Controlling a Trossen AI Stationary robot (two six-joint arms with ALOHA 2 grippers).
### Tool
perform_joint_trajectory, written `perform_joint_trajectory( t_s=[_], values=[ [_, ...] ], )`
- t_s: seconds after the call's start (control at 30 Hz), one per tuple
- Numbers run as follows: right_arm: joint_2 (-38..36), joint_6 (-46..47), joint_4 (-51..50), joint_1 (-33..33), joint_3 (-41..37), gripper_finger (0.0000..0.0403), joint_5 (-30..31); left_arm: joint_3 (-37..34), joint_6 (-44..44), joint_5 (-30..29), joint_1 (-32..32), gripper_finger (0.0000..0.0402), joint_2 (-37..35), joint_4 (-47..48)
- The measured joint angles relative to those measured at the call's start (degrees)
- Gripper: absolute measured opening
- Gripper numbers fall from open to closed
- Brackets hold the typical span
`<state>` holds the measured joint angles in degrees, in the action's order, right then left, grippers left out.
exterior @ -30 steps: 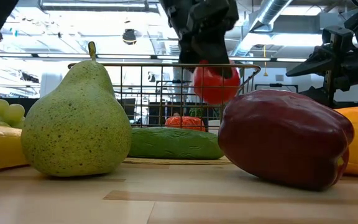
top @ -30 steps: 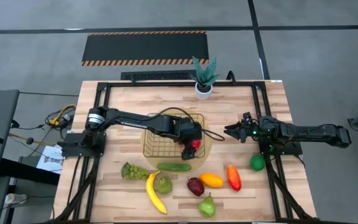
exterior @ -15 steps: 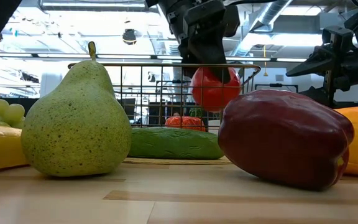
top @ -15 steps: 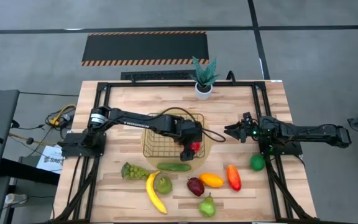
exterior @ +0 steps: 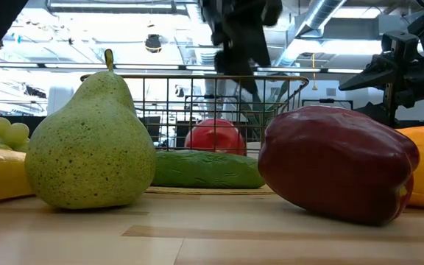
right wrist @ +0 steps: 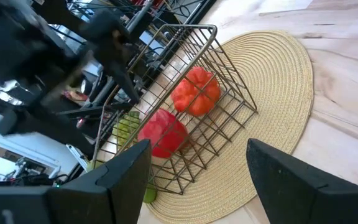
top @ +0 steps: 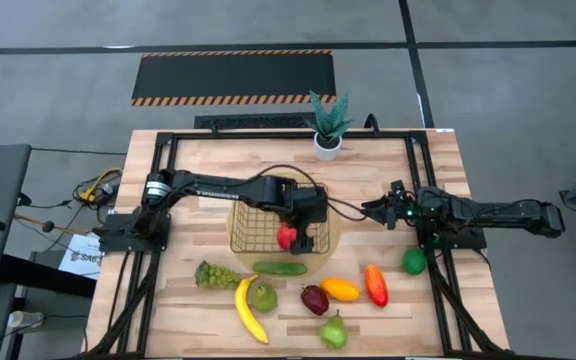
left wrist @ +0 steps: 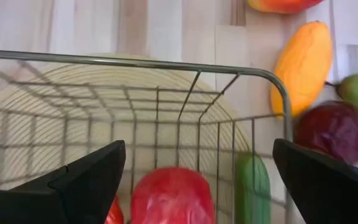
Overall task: Build produce basket
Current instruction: Put the left pear into the silver basket
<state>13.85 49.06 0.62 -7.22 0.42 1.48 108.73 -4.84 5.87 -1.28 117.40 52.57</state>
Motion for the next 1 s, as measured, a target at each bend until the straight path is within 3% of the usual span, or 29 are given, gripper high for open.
perform_joint_trajectory(
  t_s=[0.27,0.4,0.67,1.0],
  values=[
    [0.0,-0.2,0.0,0.0,0.0,0.0286,0.0,19.8,4.4,3.2,-3.2,0.0379,-0.2,25.7],
    [0.0,-1.4,0.0,0.0,0.0,0.0286,0.0,24.2,1.9,3.5,-7.4,0.0377,-0.2,34.6],
    [0.0,-1.5,0.0,0.0,0.0,0.0286,0.0,24.4,-8.8,0.3,-19.5,0.0377,-0.1,36.0],
    [0.0,-1.0,0.0,0.0,0.0,0.0286,0.0,20.9,-16.5,-6.2,-24.9,0.0377,-0.1,32.5]
  ],
)
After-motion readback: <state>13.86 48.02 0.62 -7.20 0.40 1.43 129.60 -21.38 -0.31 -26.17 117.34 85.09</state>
